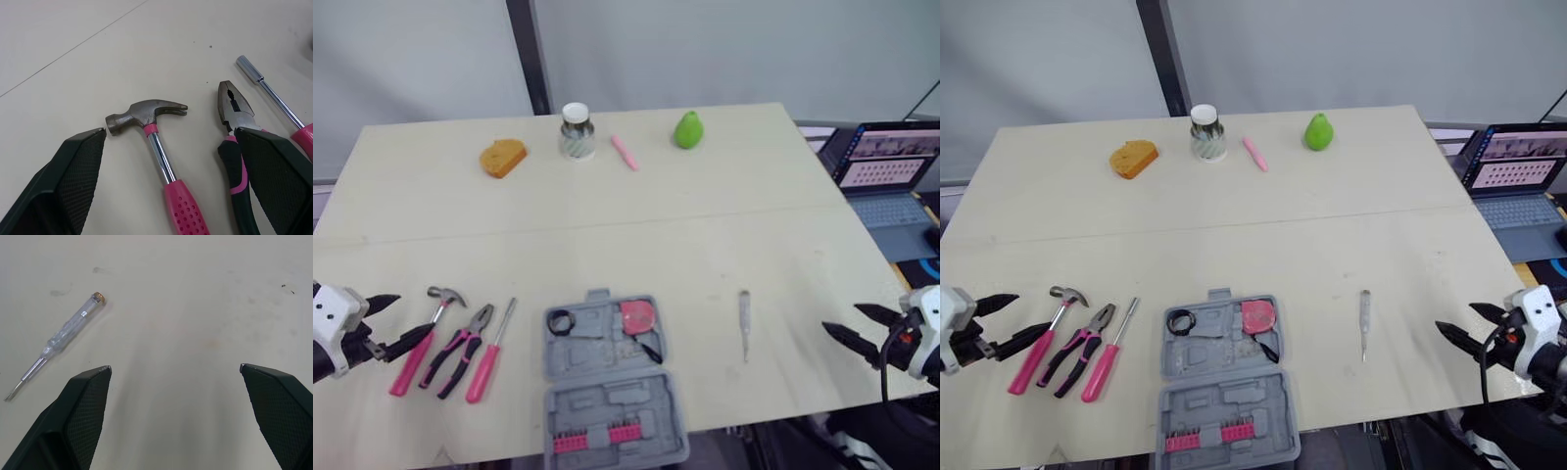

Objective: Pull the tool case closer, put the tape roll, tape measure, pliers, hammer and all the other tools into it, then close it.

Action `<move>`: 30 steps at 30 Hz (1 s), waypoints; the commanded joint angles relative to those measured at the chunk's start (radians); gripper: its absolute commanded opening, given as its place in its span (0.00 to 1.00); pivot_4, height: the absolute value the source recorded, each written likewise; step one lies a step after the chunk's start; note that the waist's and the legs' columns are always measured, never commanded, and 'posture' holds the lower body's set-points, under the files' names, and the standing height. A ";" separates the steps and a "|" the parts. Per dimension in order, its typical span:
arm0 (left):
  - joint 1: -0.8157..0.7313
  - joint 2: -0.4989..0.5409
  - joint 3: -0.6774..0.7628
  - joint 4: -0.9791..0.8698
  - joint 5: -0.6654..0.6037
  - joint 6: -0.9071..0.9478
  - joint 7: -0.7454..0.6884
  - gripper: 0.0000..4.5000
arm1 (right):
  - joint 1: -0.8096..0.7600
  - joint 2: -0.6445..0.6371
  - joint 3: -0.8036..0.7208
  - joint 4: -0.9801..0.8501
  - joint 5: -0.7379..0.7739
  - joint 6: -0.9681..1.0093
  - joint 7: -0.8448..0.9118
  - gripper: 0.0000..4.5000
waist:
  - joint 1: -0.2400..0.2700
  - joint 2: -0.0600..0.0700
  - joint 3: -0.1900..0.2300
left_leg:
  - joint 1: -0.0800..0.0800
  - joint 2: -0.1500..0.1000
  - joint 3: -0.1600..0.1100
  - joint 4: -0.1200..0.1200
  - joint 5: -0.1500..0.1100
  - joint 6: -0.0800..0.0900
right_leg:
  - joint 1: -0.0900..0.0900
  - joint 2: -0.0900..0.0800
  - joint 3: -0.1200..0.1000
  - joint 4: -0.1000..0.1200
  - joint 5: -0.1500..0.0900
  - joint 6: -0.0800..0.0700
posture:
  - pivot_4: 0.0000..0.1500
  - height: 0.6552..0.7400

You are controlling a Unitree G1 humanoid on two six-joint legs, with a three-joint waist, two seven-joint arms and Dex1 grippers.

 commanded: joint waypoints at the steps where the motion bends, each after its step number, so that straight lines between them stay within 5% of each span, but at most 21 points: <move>1: 0.011 -0.009 0.018 -0.023 -0.004 -0.003 0.010 1.00 | -0.011 0.005 -0.015 -0.015 0.019 -0.010 -0.015 0.99 | 0.004 -0.002 0.000 | 0.003 -0.002 -0.003 0.000 0.005 -0.004 | -0.004 -0.004 -0.007 0.004 0.000 0.001 | 1.00 1.00; 4: 0.012 -0.013 0.017 -0.023 -0.002 -0.004 0.012 1.00 | -0.006 0.005 -0.014 -0.016 0.017 -0.008 -0.014 0.99 | 0.027 -0.001 0.000 | -0.004 -0.002 0.004 0.003 0.006 -0.006 | -0.016 -0.007 -0.009 0.008 0.000 0.001 | 1.00 1.00; 25: -0.003 -0.022 0.002 -0.033 0.001 -0.002 0.025 1.00 | -0.004 0.005 0.000 -0.057 0.016 0.008 -0.024 0.99 | 0.028 -0.001 0.000 | -0.001 -0.001 0.011 0.005 0.006 -0.005 | -0.017 -0.009 -0.009 0.009 0.001 -0.001 | 1.00 1.00; 30: -0.006 -0.026 -0.003 -0.043 0.001 0.004 0.030 1.00 | -0.001 0.005 -0.002 -0.067 0.019 0.022 -0.036 0.99 | 0.019 0.001 0.001 | -0.002 -0.017 -0.024 -0.008 0.019 -0.004 | 0.004 -0.025 -0.047 0.002 0.003 0.003 | 1.00 1.00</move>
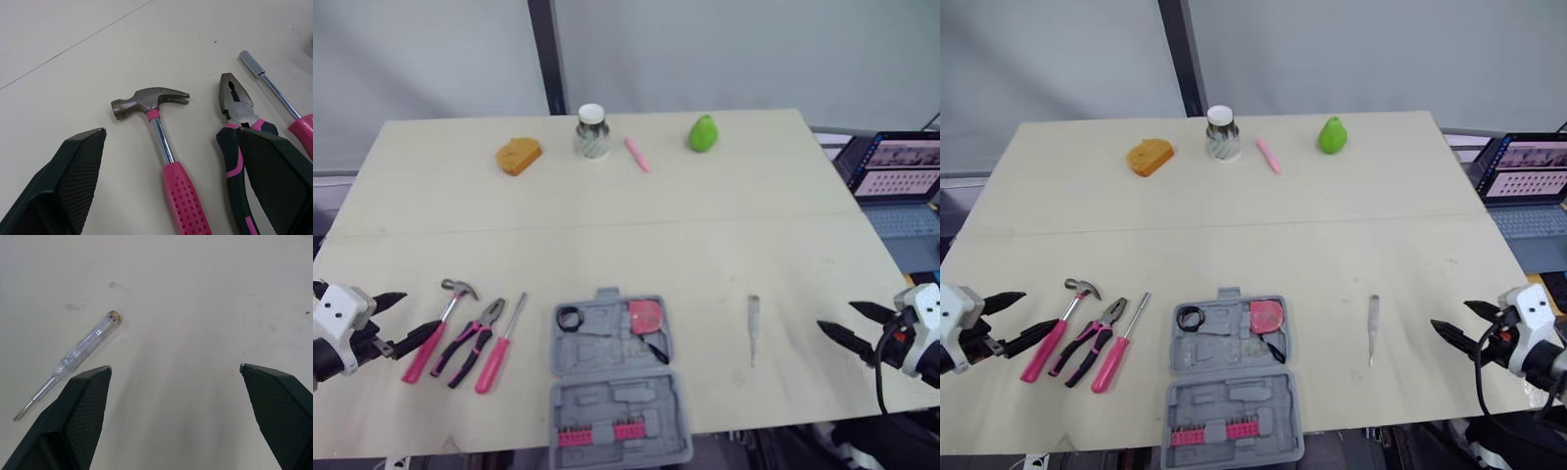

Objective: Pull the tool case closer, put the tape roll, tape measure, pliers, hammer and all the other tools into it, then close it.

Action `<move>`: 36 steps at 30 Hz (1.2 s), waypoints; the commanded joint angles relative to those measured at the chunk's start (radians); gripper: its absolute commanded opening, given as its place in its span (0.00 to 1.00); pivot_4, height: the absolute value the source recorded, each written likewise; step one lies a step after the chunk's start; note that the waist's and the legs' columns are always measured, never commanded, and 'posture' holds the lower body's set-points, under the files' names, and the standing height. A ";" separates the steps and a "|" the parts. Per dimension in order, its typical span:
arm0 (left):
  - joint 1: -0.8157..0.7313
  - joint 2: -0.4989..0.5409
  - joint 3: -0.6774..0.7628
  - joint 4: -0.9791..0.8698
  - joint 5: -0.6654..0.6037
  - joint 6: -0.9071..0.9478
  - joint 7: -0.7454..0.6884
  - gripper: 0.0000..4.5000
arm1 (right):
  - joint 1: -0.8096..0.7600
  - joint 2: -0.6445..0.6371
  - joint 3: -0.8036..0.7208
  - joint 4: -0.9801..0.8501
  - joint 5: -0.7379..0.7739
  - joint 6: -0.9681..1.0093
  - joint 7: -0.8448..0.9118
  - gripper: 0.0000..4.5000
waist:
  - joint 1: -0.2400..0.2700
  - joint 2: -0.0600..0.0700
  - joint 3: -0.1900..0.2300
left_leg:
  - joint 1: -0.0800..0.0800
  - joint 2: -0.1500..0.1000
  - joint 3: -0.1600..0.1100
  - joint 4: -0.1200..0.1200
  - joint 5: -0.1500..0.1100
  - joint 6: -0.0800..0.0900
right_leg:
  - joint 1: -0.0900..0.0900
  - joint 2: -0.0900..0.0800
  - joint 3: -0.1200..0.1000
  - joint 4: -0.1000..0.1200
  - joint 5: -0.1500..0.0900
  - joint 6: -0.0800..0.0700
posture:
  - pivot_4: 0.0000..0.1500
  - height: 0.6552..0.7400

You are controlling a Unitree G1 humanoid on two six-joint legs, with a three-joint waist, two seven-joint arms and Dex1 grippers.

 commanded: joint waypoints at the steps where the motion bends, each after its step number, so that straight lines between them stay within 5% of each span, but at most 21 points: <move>1: 0.000 -0.004 0.010 -0.025 -0.003 0.002 0.008 1.00 | 0.004 -0.002 -0.012 -0.035 0.017 0.014 -0.016 0.99 | 0.013 0.000 0.000 | 0.000 0.000 0.003 0.000 0.000 0.000 | -0.002 0.000 0.001 0.001 0.000 0.000 | 1.00 1.00; 19: -0.016 -0.009 0.006 -0.031 0.002 0.008 0.028 1.00 | 0.015 0.019 -0.025 -0.114 0.040 0.092 -0.064 0.99 | 0.037 0.000 0.000 | 0.000 0.001 0.016 0.001 0.000 0.000 | -0.013 0.000 0.014 0.004 0.000 0.000 | 1.00 1.00; 27: 0.019 -0.030 0.156 -0.014 -0.045 0.059 0.121 1.00 | 0.064 0.047 -0.104 -0.246 0.097 0.239 -0.184 0.99 | 0.035 0.000 0.000 | 0.000 0.002 0.025 0.000 0.000 0.001 | -0.019 0.000 0.020 0.006 0.000 -0.001 | 1.00 1.00; 36: 0.062 -0.035 0.222 0.083 -0.015 0.024 0.183 1.00 | 0.043 0.091 -0.094 -0.222 0.052 0.119 -0.255 0.99 | 0.035 -0.002 0.000 | 0.001 0.004 0.028 0.001 -0.001 0.001 | -0.020 0.001 0.021 0.005 0.002 -0.002 | 1.00 1.00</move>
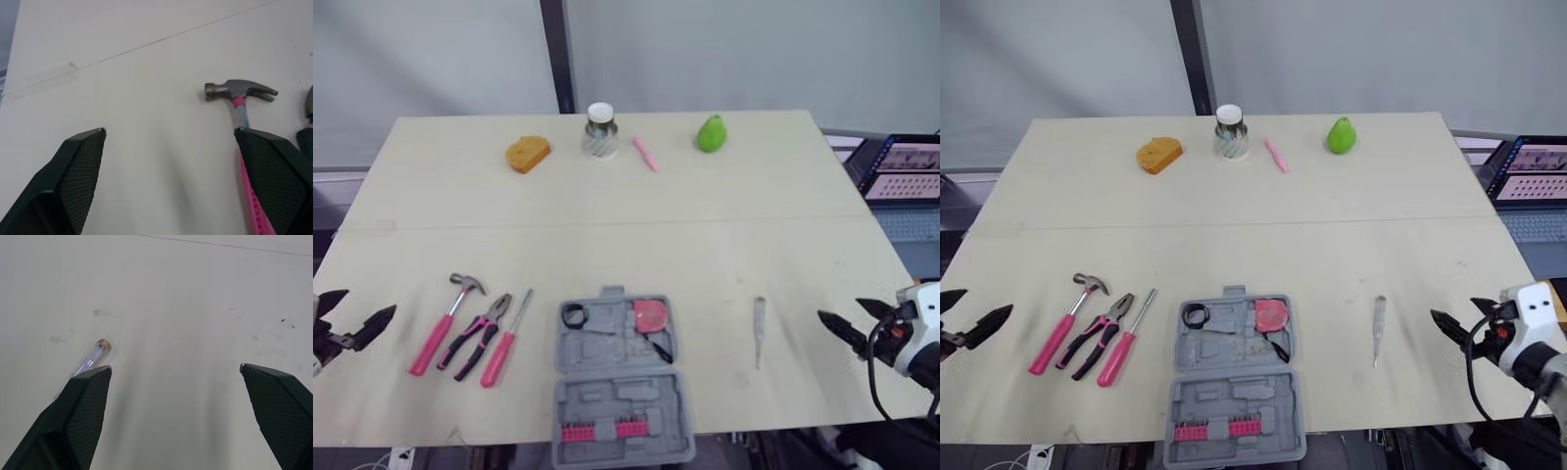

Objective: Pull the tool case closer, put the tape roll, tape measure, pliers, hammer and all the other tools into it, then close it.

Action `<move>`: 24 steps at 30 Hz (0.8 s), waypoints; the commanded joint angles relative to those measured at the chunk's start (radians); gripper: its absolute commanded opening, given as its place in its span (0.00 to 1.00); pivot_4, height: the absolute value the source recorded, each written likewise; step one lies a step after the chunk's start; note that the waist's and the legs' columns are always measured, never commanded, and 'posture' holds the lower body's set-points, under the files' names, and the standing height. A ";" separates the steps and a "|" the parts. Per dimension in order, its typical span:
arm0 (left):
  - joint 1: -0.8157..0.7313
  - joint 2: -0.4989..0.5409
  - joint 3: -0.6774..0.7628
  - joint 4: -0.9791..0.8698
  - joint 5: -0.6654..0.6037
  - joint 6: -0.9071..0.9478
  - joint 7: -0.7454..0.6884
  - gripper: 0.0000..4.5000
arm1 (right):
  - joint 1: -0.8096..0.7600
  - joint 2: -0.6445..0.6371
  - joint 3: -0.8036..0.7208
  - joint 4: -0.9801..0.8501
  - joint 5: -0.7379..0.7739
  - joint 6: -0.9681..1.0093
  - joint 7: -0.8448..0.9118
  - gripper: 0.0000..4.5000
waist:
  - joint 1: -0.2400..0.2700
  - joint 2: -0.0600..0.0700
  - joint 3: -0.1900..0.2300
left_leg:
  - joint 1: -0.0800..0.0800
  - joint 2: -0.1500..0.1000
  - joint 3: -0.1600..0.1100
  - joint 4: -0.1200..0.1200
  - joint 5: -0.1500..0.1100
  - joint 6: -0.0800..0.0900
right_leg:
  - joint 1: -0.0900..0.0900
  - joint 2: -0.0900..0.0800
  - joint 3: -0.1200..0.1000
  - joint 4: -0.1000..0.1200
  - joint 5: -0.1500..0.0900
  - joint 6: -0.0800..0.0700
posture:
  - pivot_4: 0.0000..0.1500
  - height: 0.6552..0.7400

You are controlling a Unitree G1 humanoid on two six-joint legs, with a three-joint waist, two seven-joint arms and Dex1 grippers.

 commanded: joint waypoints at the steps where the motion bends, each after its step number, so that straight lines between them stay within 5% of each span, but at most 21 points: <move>1: 0.018 -0.004 0.040 0.020 0.016 -0.036 0.033 1.00 | -0.022 0.014 -0.026 0.011 -0.010 -0.063 -0.027 0.99 | 0.000 0.000 0.000 | 0.000 0.000 0.000 0.000 0.000 0.000 | 0.000 0.000 0.000 0.000 0.000 0.000 | 1.00 1.00; 12: 0.022 -0.027 -0.028 -0.039 0.008 -0.089 -0.030 1.00 | -0.151 -0.009 0.080 -0.056 0.095 0.044 0.031 0.99 | -0.002 -0.001 0.000 | 0.000 0.001 0.001 0.000 0.000 0.000 | -0.001 0.000 0.000 0.001 0.001 -0.002 | 1.00 1.00; 24: 0.003 -0.041 -0.319 -0.220 0.061 -0.054 -0.156 1.00 | -0.464 -0.044 0.438 -0.301 0.224 0.195 0.176 0.99 | -0.005 0.000 0.000 | -0.002 0.011 0.002 0.002 -0.001 -0.003 | -0.004 0.011 0.000 0.000 0.005 -0.006 | 1.00 1.00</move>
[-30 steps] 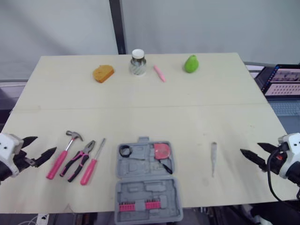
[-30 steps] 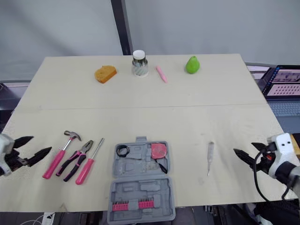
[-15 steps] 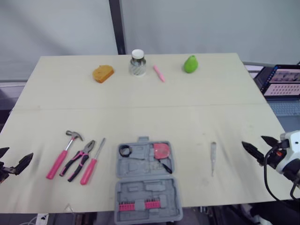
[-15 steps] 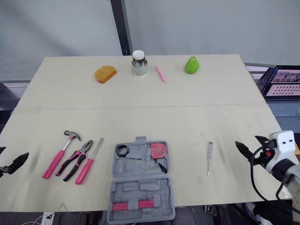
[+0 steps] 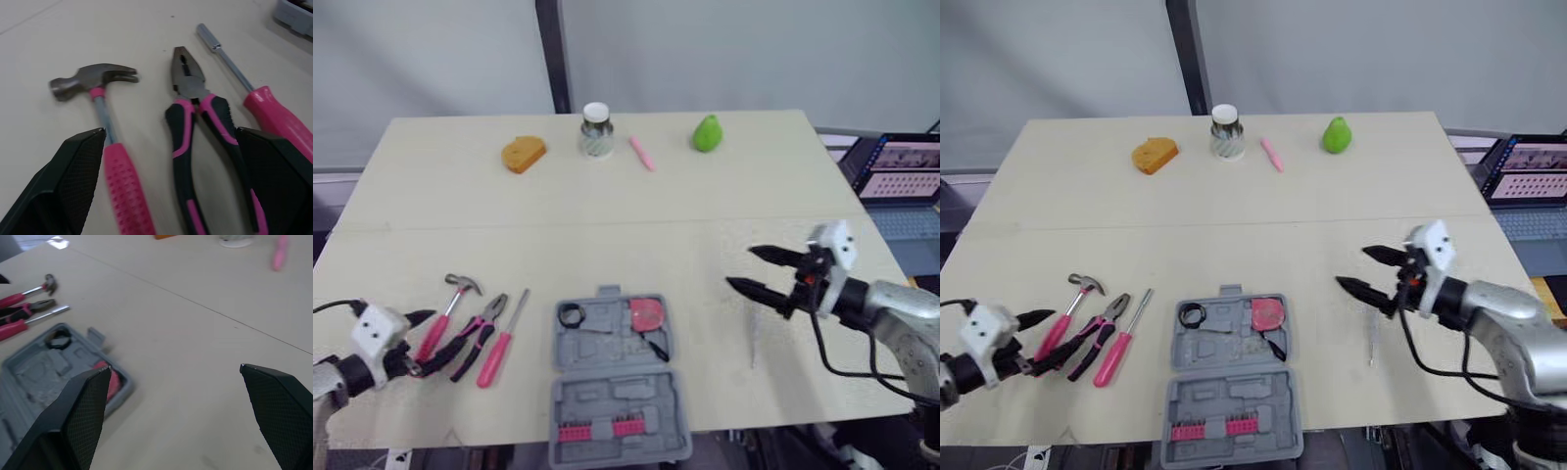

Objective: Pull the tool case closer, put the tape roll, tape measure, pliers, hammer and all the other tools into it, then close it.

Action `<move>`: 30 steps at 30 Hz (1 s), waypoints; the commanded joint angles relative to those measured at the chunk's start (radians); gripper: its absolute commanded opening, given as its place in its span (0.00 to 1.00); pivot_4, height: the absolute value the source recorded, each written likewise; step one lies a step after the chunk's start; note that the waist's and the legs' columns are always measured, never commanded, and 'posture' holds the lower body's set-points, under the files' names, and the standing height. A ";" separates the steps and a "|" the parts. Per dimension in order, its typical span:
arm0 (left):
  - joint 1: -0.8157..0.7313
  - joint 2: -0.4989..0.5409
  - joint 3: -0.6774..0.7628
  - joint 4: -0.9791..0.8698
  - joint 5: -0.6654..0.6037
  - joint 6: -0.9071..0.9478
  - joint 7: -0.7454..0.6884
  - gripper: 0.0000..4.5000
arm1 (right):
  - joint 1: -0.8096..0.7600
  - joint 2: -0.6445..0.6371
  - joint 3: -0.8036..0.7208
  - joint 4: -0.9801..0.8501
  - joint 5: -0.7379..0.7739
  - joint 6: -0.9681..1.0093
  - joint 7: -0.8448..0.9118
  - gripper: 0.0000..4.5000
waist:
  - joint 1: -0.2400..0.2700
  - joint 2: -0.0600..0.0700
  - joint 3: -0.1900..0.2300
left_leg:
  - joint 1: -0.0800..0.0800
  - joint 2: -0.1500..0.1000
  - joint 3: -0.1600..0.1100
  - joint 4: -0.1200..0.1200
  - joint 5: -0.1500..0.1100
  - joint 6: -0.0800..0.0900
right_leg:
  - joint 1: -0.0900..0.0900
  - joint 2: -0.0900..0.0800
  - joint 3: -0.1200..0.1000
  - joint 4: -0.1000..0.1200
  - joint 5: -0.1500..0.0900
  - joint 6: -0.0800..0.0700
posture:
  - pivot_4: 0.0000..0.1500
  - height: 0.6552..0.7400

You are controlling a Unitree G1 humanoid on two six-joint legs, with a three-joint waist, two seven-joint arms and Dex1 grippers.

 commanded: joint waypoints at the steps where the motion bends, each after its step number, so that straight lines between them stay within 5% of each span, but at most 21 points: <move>1: -0.001 0.000 -0.025 -0.081 -0.009 0.045 -0.002 1.00 | -0.076 0.014 0.061 -0.079 0.040 0.006 0.030 0.99 | -0.001 0.000 0.000 | 0.000 0.000 0.000 0.000 0.000 0.000 | 0.000 0.000 0.000 0.000 0.000 0.000 | 1.00 1.00; 12: 0.022 -0.012 -0.013 -0.170 -0.018 0.205 0.075 1.00 | -0.215 0.066 0.168 -0.107 0.028 -0.013 0.025 0.99 | 0.001 0.000 0.000 | -0.002 0.000 0.003 0.001 -0.001 0.001 | -0.001 0.000 0.000 0.001 0.000 -0.001 | 1.00 1.00; 30: 0.005 -0.029 -0.054 -0.170 0.050 0.295 0.183 1.00 | -0.229 0.090 0.206 -0.128 0.015 -0.037 0.033 0.99 | 0.004 0.000 0.000 | -0.003 0.000 0.006 0.001 -0.001 0.001 | -0.005 0.000 0.002 0.002 0.001 -0.001 | 1.00 1.00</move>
